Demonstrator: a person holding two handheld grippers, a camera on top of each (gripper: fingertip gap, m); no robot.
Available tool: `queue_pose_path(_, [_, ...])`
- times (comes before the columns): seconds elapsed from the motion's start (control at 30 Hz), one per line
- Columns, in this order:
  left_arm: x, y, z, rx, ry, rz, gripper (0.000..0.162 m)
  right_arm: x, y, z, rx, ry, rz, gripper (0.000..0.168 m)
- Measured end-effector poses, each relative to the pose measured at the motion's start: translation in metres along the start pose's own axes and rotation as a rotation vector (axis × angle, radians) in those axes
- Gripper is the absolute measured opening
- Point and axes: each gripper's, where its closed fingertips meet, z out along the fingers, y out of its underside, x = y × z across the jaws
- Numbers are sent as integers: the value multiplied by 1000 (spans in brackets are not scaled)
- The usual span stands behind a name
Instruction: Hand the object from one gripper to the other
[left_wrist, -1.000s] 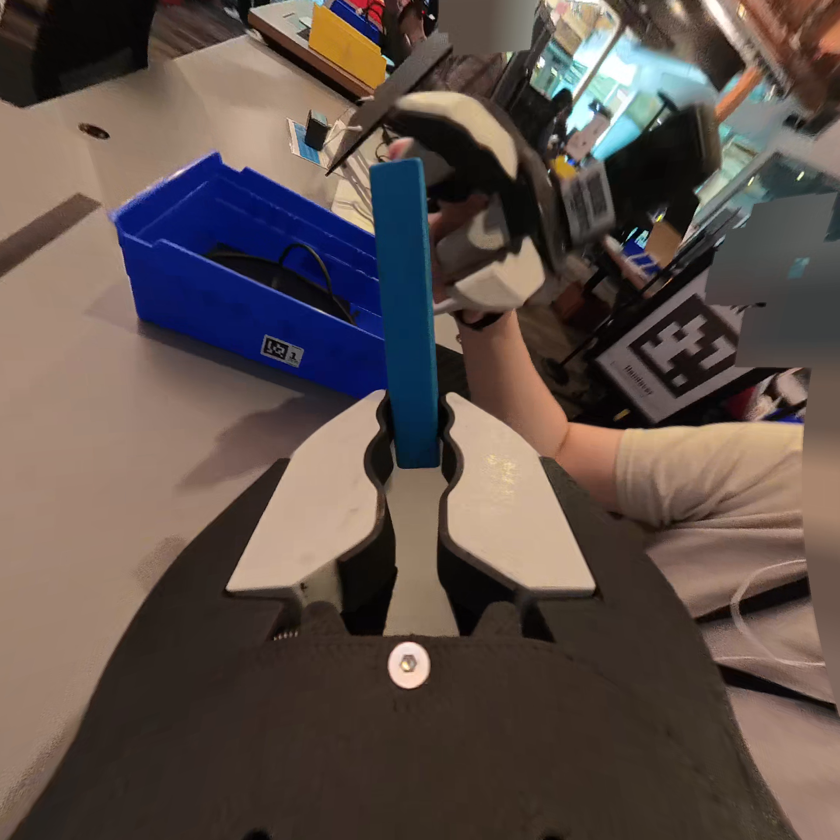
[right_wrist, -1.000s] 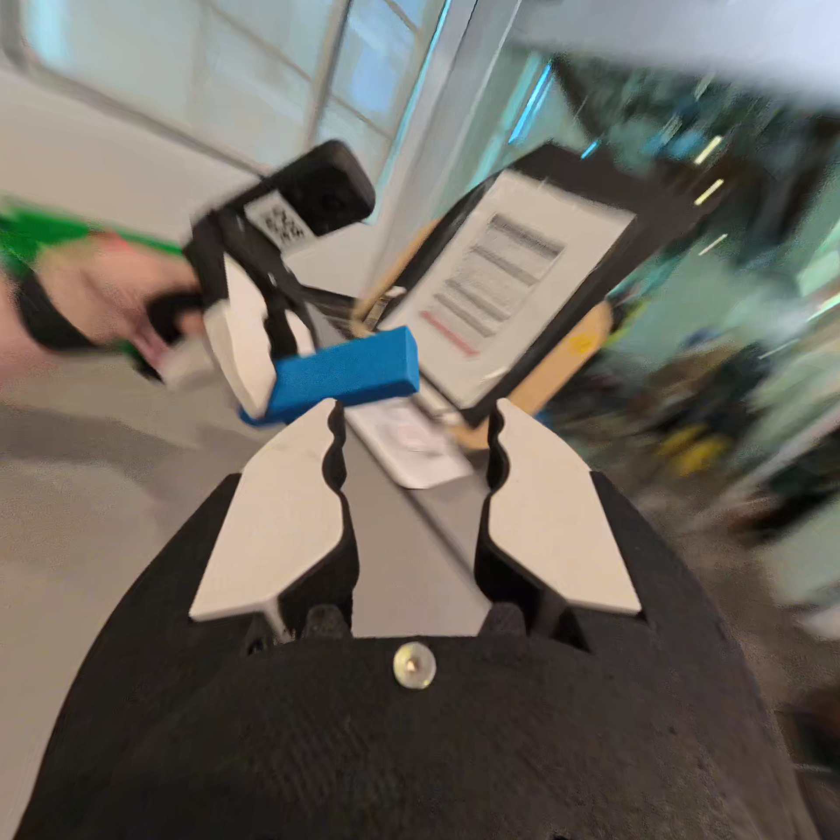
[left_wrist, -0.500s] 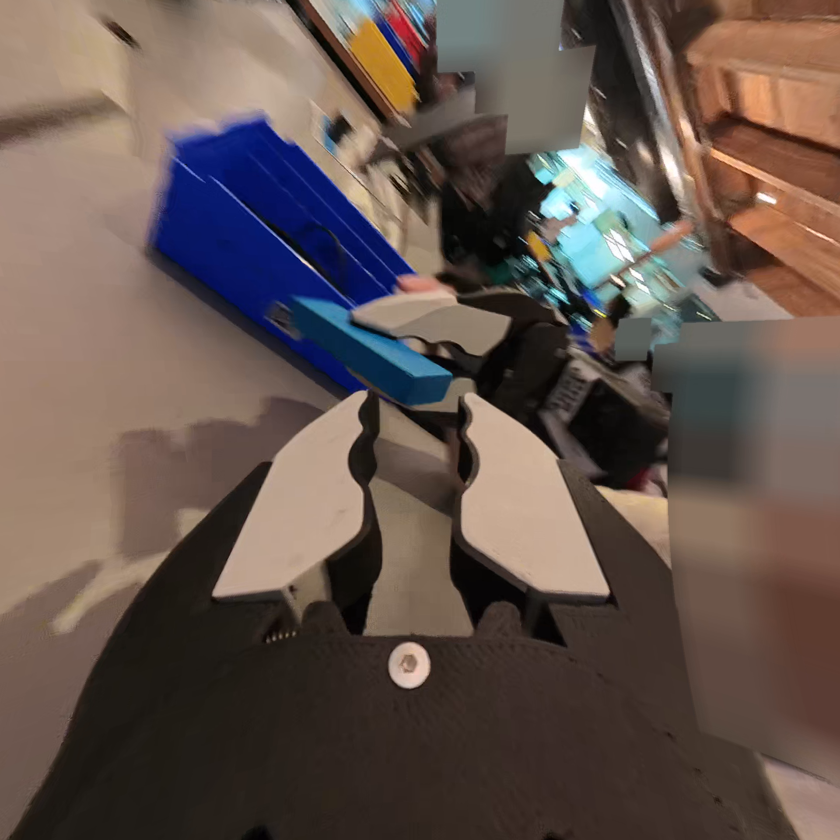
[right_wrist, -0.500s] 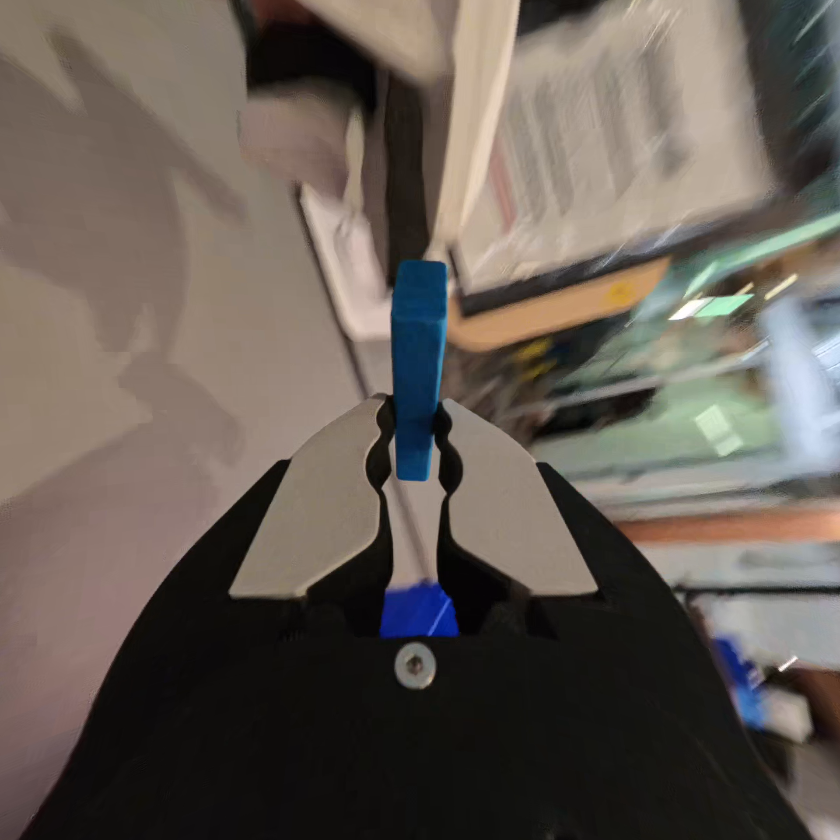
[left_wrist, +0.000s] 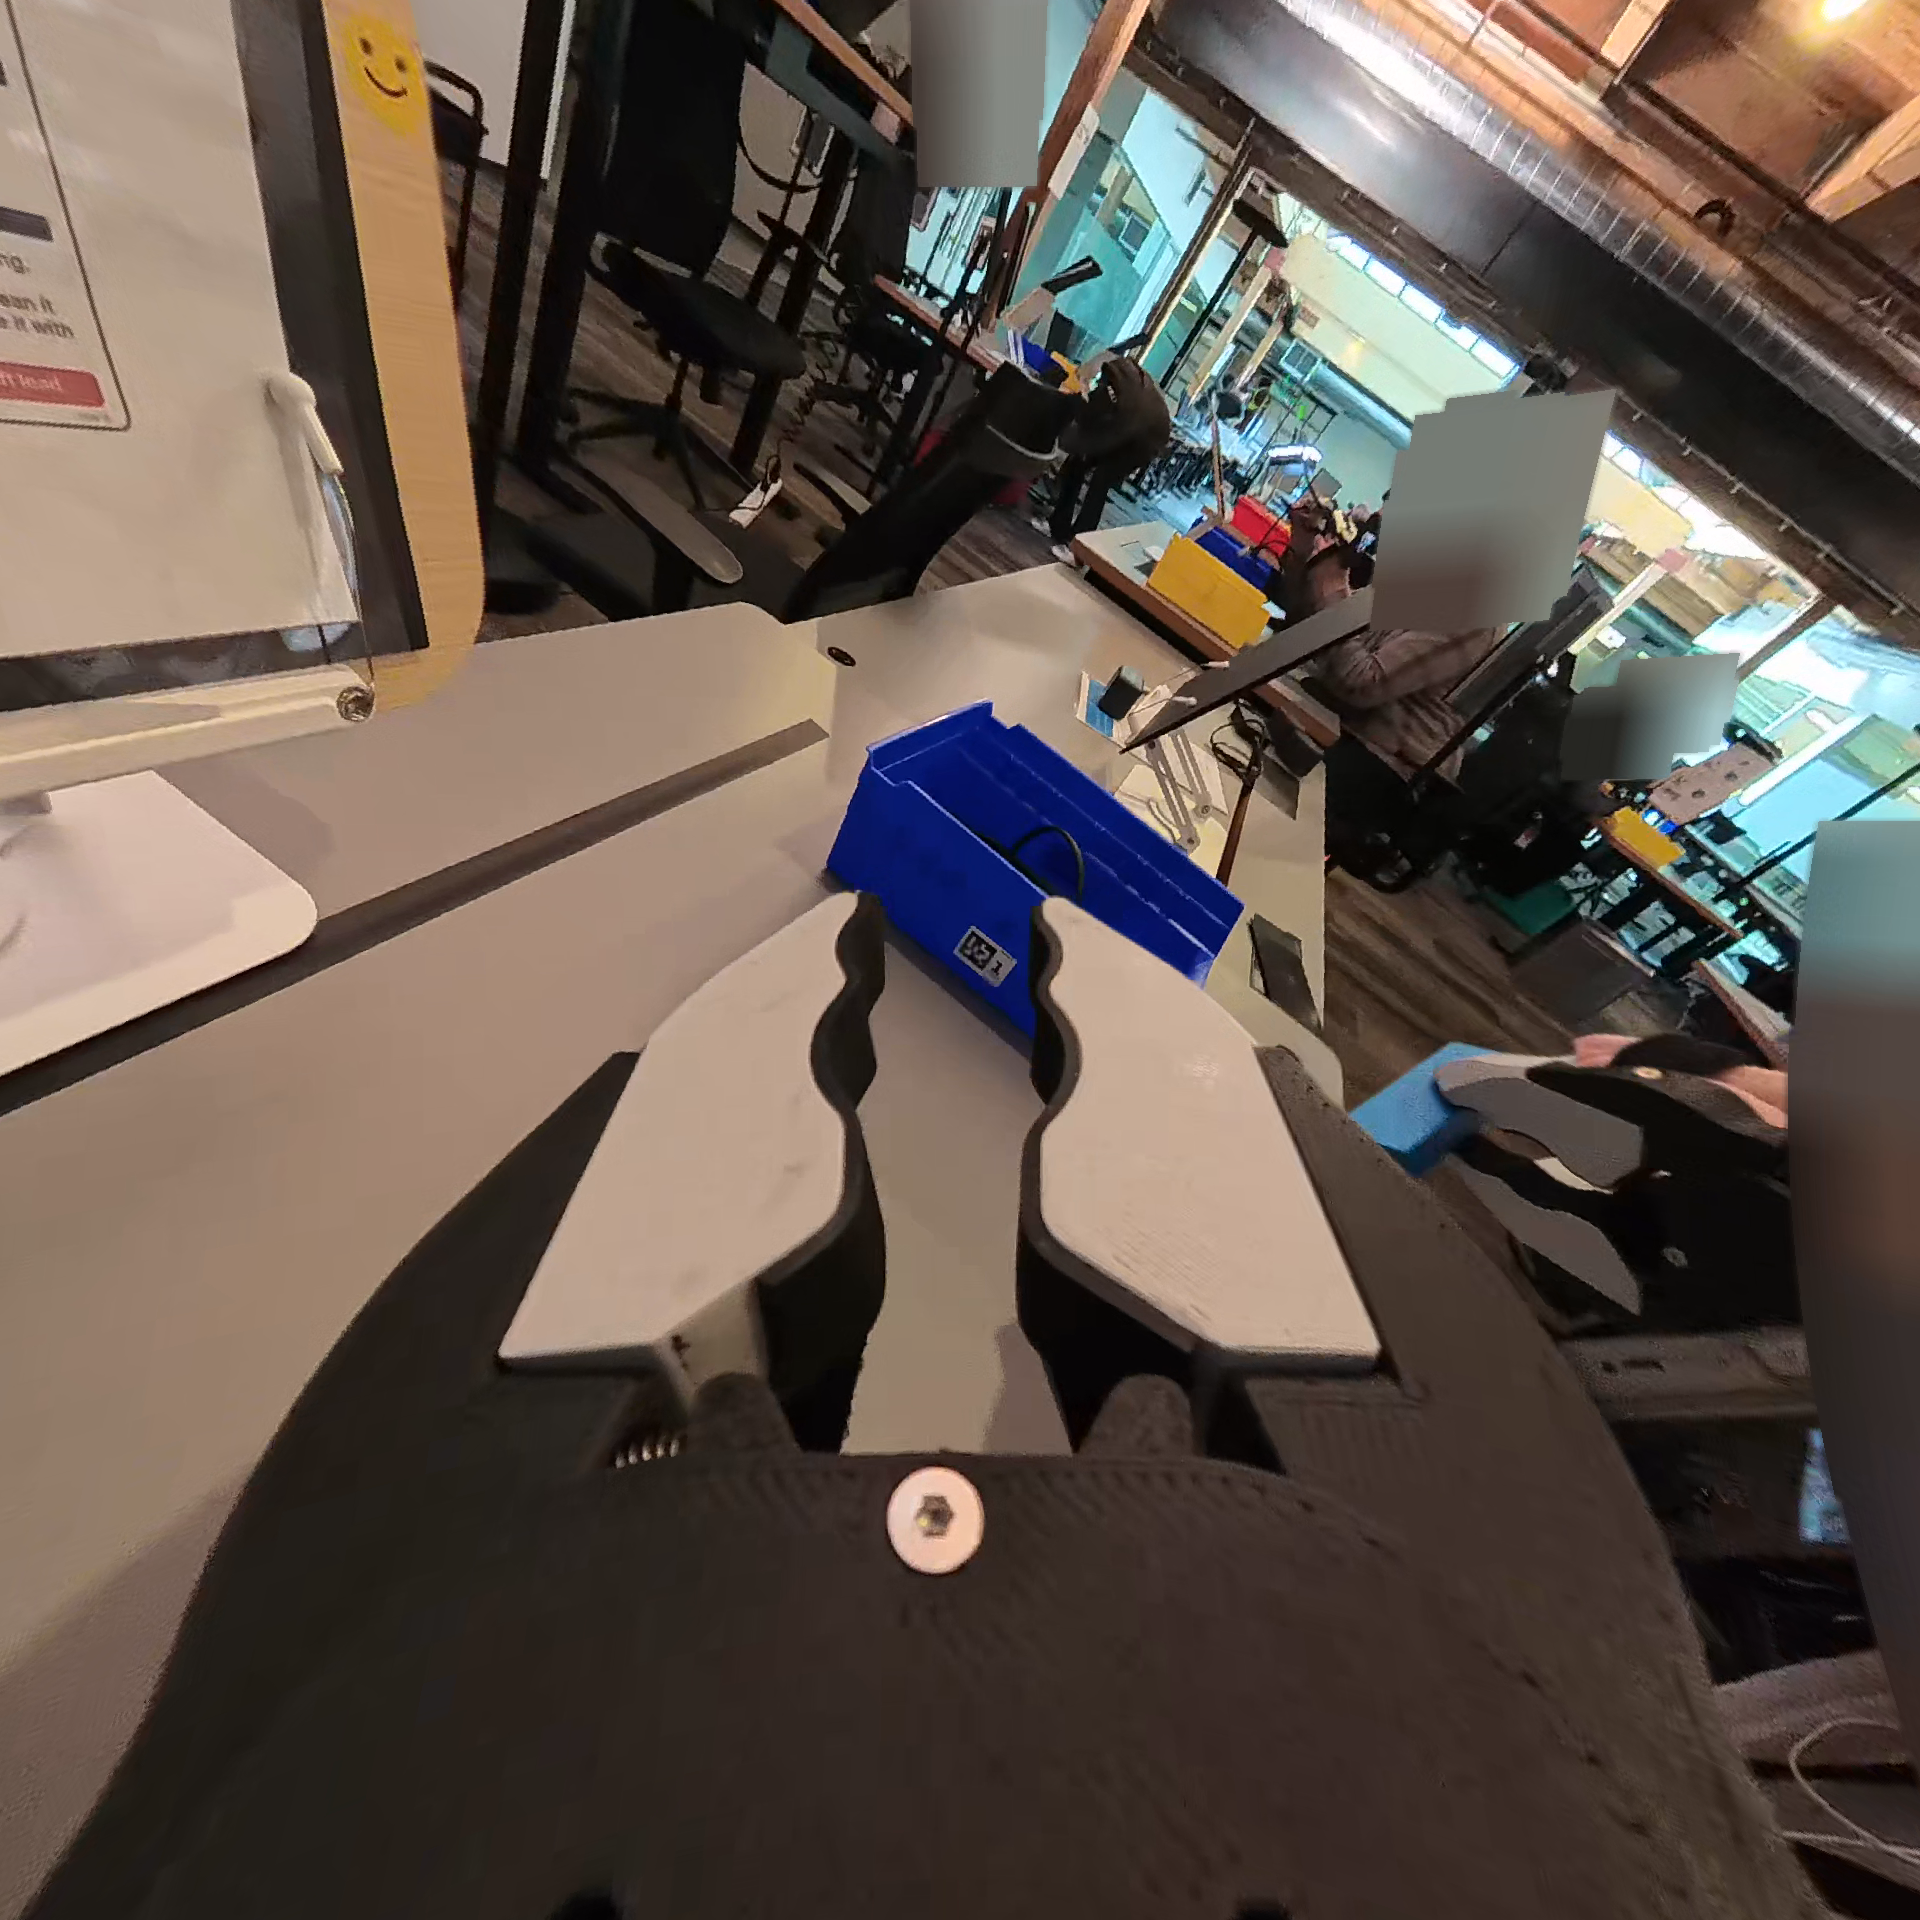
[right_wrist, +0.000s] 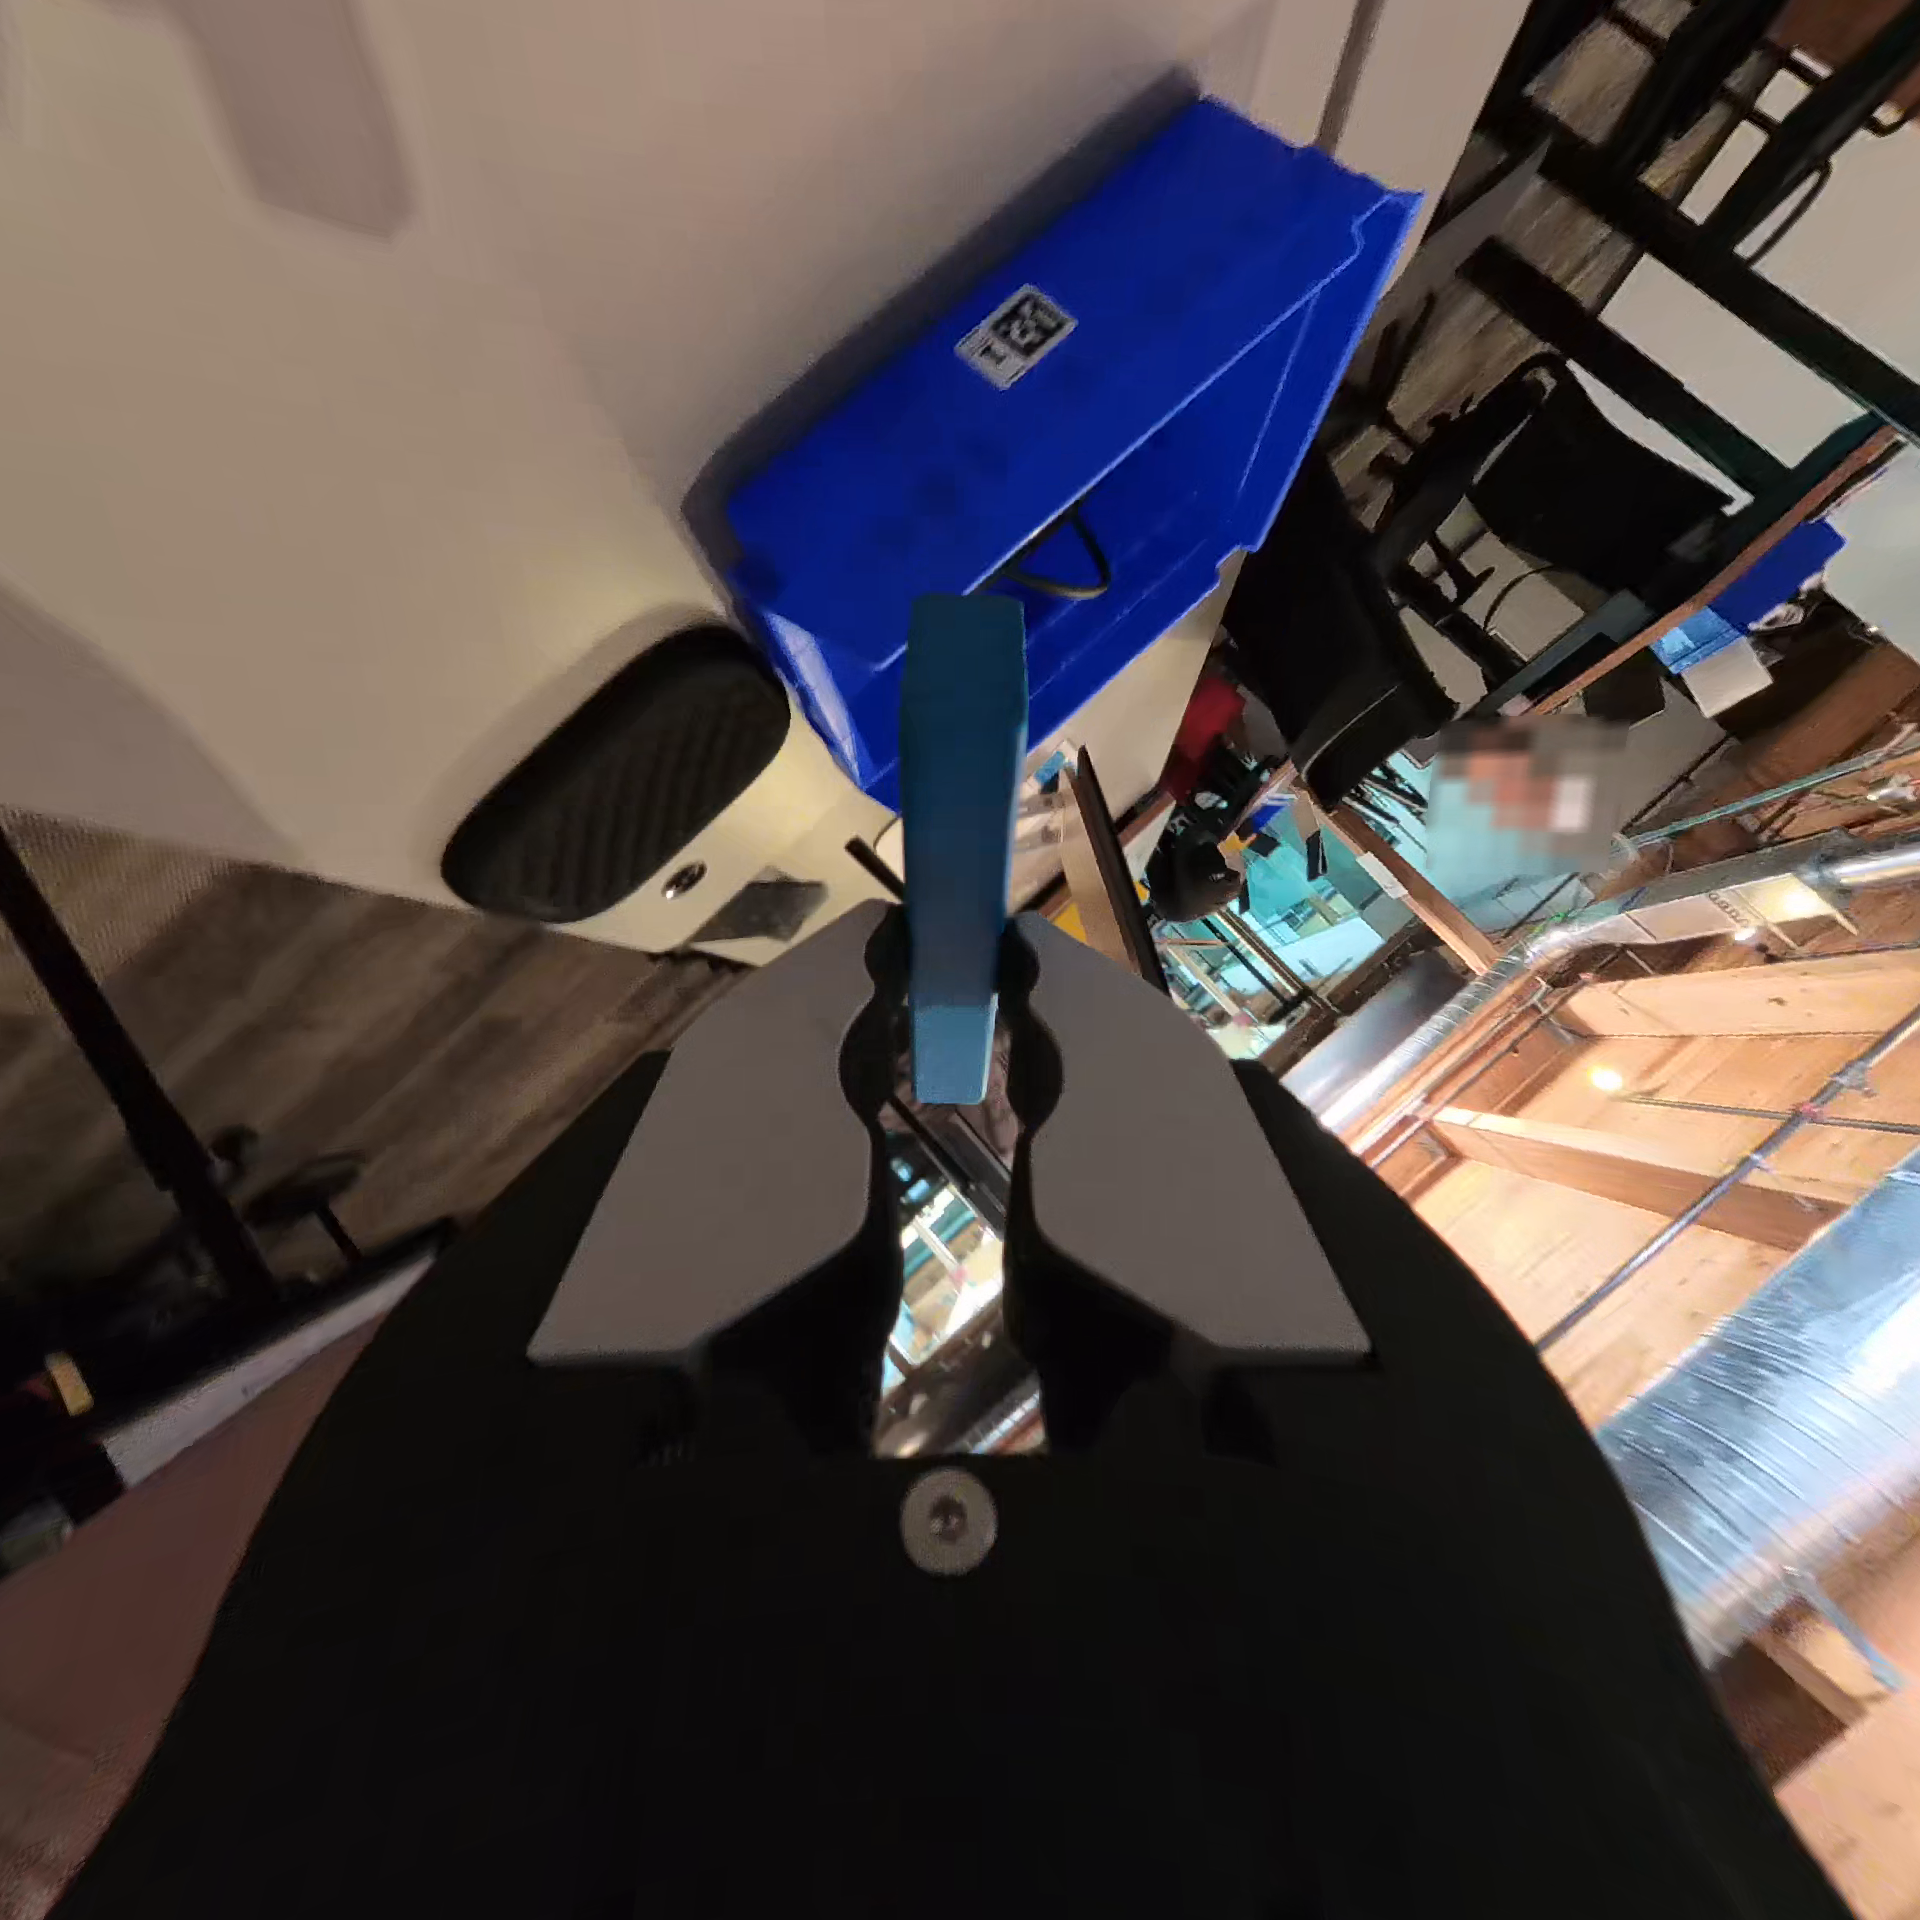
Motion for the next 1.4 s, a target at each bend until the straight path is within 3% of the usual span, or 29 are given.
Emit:
queue_pose_path(0.1, [2, 10, 13, -58, -8, 13, 26, -6, 10, 3, -35, 6, -44, 17])
queue_pose_path(0.33, [2, 21, 31, -119, -5, -2, 29, -31, 30, 34, -52, -287, -97, 17])
queue_pose_path(0.4, [2, 21, 31, -112, -8, -4, 30, -17, 36, 48, 10, -367, 2, 17])
queue_pose_path(0.5, [3, 19, 26, -111, -22, 20, 31, 30, 44, 94, 238, -482, 269, 17])
queue_pose_path(0.63, [17, 10, 17, -63, 22, 40, 31, 116, 46, 209, 487, -472, 660, 17])
queue_pose_path(0.7, [24, 9, 16, -60, 47, 56, 31, 122, 22, 259, 614, -498, 561, 18])
queue_pose_path(0.8, [32, 9, 15, -65, 66, 87, 31, 98, -11, 313, 617, -518, 297, 18])
queue_pose_path(0.87, [39, 7, 14, -54, 88, 97, 30, 100, -26, 339, 583, -414, 157, 18])
queue_pose_path(1.1, [55, 11, 16, -73, 124, 136, 30, 124, -67, 382, 519, -254, -45, 19])
queue_pose_path(1.23, [59, 11, 12, -74, 135, 158, 30, 109, -65, 409, 425, -270, -121, 18])
queue_pose_path(1.4, [56, 2, 4, -24, 146, 129, 31, 120, -51, 415, 428, -184, -21, 27])
